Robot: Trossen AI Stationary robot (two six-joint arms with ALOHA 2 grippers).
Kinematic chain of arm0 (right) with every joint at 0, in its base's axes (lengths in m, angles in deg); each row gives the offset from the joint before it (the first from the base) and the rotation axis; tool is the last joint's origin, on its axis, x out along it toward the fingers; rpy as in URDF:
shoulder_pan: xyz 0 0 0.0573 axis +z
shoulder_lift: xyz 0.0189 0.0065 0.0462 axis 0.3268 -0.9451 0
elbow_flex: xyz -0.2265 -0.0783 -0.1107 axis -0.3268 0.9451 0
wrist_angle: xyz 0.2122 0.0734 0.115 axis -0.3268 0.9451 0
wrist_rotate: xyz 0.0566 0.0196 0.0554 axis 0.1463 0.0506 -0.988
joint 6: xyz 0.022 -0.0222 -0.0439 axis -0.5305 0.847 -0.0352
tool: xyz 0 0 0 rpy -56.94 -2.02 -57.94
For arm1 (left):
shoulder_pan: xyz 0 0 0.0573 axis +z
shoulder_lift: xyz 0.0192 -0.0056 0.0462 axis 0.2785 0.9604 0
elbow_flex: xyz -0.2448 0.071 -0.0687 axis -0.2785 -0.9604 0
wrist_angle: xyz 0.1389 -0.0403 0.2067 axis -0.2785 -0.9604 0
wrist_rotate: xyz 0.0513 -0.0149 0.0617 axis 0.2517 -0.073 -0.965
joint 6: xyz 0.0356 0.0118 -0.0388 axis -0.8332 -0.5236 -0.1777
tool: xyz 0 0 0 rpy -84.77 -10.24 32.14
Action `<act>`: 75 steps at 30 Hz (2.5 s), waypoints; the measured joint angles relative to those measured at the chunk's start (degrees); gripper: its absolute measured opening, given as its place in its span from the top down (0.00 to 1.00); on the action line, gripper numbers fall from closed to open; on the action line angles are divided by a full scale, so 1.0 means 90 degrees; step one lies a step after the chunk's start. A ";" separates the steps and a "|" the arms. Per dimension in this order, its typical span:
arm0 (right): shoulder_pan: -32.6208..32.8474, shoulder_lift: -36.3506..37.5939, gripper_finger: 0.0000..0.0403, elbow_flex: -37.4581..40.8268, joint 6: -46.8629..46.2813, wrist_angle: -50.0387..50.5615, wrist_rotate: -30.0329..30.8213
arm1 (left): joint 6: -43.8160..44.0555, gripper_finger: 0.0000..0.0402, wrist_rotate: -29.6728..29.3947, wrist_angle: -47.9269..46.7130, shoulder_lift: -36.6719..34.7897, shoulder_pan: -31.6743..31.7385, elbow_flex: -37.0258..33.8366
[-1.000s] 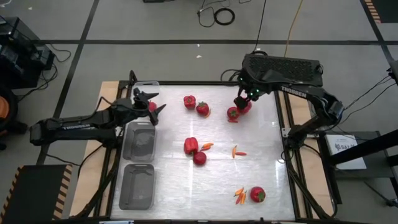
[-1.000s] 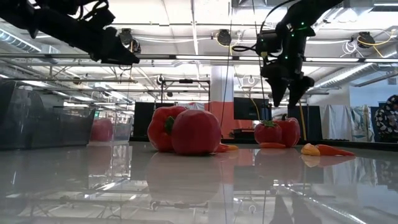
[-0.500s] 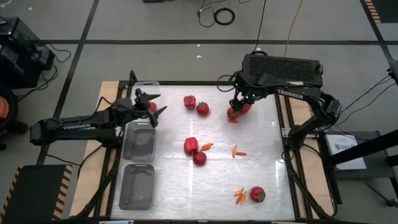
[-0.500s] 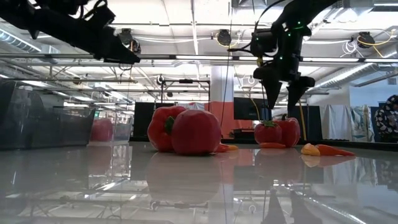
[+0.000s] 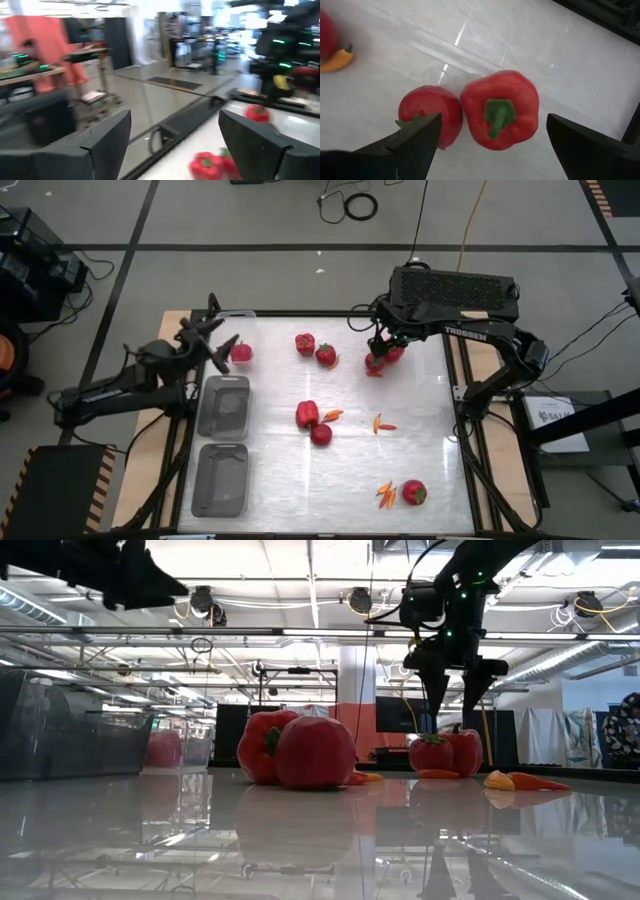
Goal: Sort produce into baskets
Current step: Put the top right red bell pepper into the transparent bin
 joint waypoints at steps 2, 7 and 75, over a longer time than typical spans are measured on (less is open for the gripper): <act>0.0016 -0.0001 0.13 0.0000 -0.0067 -0.0002 -0.0002 | 0.0091 0.23 -0.0411 -0.0105 -0.0072 0.0001 -0.0005; 0.0197 -0.0002 0.13 0.0097 -0.0442 -0.0066 -0.0007 | 0.0089 0.23 -0.1218 0.0086 -0.0140 0.0001 -0.0259; 0.0413 -0.0018 0.94 0.0743 -0.0616 -0.0870 0.0896 | 0.0093 0.23 -0.1412 0.0326 -0.0140 -0.0001 -0.0379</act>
